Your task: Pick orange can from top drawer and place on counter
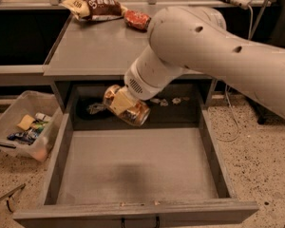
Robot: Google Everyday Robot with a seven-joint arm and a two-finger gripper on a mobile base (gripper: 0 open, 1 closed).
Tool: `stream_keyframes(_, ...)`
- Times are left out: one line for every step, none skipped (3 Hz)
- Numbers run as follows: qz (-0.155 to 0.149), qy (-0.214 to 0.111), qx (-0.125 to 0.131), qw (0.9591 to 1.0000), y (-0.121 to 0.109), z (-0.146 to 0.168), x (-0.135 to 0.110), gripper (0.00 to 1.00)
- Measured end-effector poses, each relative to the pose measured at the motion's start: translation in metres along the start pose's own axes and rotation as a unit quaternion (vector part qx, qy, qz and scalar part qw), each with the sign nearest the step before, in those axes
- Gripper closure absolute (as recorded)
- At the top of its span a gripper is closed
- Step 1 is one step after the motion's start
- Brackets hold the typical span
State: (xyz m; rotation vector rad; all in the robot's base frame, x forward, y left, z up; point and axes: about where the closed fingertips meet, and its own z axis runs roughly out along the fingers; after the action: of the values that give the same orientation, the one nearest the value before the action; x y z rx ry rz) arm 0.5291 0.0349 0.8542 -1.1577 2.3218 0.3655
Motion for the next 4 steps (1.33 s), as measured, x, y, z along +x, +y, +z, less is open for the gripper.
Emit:
stream_keyframes(-0.024, -0.051, 0.085, 0.9948, -0.042, -0.024, -0.065, 1.00)
stream_keyframes(-0.023, -0.100, 0.158, 0.9821, -0.082, -0.036, -0.123, 1.00)
stream_keyframes(-0.031, -0.119, 0.225, 0.9667, -0.131, -0.040, -0.165, 1.00)
stream_keyframes(-0.053, -0.117, 0.257, 0.9577, -0.144, -0.050, -0.170, 1.00)
